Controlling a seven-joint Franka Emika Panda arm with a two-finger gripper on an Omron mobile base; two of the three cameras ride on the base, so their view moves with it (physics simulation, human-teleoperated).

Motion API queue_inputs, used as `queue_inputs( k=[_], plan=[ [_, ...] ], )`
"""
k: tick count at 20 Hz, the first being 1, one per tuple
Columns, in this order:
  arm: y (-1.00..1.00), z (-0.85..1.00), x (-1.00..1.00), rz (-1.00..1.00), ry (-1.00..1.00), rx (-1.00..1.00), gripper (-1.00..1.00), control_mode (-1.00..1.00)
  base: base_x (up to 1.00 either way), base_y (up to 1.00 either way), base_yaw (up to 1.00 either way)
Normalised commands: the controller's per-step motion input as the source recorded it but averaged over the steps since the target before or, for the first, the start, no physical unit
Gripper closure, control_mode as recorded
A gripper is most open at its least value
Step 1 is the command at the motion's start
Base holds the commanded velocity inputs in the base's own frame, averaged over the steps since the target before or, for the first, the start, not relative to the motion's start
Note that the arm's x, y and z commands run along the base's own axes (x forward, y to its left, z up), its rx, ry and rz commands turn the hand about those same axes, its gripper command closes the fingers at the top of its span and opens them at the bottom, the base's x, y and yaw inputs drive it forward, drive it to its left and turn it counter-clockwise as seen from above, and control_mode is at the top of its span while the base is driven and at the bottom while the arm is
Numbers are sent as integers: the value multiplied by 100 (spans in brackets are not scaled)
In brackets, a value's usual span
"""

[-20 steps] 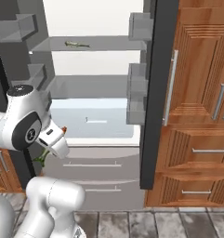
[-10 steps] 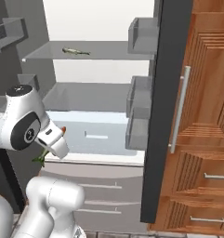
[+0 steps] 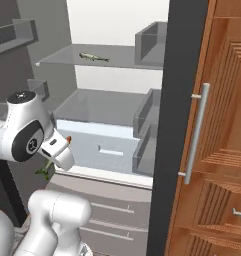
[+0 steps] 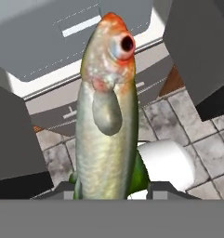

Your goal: Place the fish on the counter behind the older fish on the same shelf of the fridge to maintain FIFO order. Close the fridge door when finished.

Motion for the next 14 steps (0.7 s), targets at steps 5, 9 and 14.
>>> queue_inputs(
  k=[5,9,14],
  plan=[
    [0,0,0,0,0,0,100,100,47,-26,24],
    [0,0,0,0,0,0,100,100,53,-16,1],
    [0,0,0,0,0,0,100,100,49,-5,-19]
  ],
)
